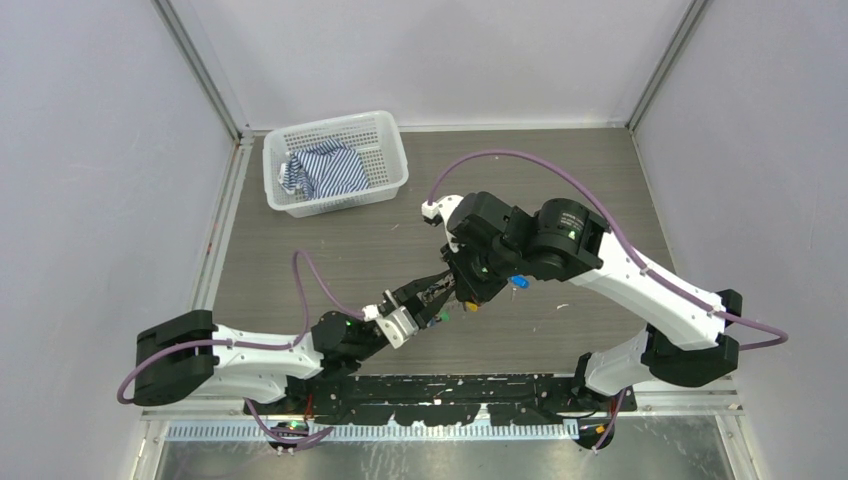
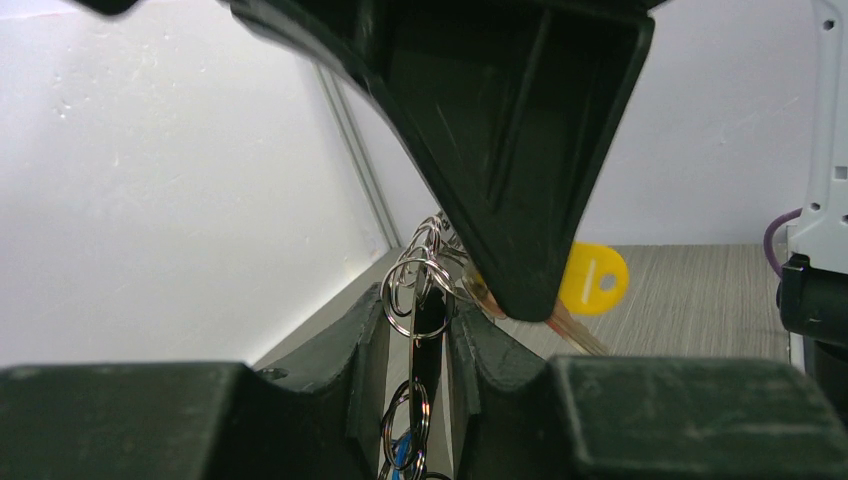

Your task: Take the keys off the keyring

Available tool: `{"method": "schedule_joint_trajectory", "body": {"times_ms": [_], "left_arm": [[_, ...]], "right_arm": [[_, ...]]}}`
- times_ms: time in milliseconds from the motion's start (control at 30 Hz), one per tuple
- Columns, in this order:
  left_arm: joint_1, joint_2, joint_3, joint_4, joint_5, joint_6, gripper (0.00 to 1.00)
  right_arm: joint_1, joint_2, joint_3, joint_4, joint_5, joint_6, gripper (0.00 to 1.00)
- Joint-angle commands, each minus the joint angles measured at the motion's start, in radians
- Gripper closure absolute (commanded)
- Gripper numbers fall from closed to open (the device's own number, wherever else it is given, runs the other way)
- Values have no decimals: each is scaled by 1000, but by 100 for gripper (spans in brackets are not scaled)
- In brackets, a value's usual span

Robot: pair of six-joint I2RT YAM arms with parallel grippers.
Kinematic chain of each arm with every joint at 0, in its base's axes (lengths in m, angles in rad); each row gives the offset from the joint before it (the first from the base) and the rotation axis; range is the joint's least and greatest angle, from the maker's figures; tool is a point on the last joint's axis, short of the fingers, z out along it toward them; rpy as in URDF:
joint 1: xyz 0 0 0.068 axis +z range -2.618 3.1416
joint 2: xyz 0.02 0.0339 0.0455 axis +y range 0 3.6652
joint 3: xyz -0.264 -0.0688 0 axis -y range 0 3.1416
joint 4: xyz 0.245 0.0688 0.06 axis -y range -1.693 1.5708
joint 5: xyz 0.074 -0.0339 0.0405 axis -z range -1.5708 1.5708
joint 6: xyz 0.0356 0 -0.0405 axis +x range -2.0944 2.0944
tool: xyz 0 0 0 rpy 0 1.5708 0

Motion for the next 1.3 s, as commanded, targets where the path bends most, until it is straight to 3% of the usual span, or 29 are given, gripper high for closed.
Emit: {"method": "schedule_joint_trajectory", "body": {"times_ms": [0, 200, 533, 833, 1267], "left_arm": [[4, -44, -2, 119, -1, -14, 100], [3, -46, -4, 115, 16, -2, 100], [4, -44, 4, 108, 8, 16, 100], [9, -48, 33, 121, -186, -42, 100], [32, -90, 69, 121, -305, -118, 100]], "right_arm": [[3, -47, 75, -7, 198, -5, 99], [2, -82, 76, 37, 262, 5, 99], [0, -66, 108, 16, 224, 15, 99], [2, -33, 89, 17, 128, -5, 99], [40, -48, -40, 121, 91, 26, 99]]}}
